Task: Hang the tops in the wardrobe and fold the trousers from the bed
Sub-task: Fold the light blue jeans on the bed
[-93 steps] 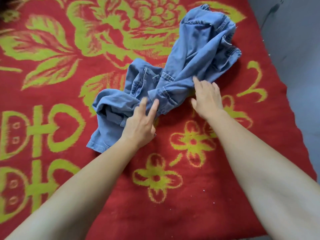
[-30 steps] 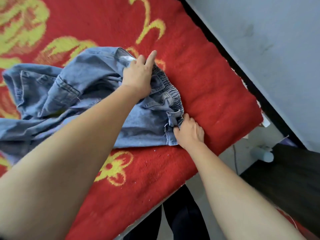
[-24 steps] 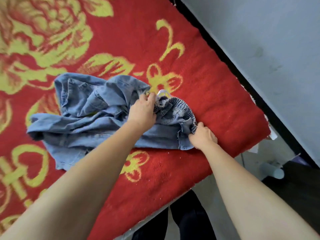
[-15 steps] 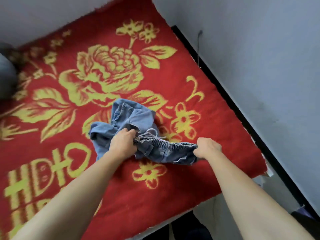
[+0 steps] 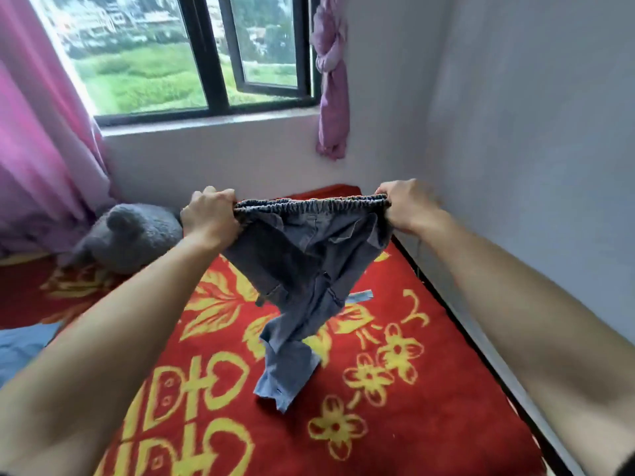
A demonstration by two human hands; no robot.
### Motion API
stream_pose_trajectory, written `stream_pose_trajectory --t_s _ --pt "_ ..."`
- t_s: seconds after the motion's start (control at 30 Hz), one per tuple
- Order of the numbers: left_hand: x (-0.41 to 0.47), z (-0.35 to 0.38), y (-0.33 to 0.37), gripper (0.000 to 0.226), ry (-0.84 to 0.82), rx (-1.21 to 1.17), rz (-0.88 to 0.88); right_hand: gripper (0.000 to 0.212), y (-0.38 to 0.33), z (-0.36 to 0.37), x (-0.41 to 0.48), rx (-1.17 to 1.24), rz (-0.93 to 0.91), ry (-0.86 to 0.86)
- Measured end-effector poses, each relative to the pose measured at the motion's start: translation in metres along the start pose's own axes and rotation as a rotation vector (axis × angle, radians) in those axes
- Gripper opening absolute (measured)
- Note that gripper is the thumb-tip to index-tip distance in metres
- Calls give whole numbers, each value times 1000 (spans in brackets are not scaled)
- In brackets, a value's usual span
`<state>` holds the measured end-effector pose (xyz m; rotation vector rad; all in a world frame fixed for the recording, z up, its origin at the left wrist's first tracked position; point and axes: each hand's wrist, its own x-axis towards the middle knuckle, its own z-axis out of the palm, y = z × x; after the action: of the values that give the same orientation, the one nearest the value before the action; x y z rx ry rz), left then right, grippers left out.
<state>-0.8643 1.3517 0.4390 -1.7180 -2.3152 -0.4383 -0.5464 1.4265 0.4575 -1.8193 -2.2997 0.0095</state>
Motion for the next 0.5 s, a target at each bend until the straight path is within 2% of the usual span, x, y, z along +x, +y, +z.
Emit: stream_pose_trajectory --t_s 0.13,0.27,0.5 --pt "-4 -86 -17 21 184 -173 -47 30 -30 -81 -15 -13 -140 210" --pt "-36 -159 -25 29 368 -236 -43 30 -47 -139 -44 23 -255 371" --pt "-90 -251 -20 41 638 -218 -87 53 -58 -203 -91 347 -359 550"
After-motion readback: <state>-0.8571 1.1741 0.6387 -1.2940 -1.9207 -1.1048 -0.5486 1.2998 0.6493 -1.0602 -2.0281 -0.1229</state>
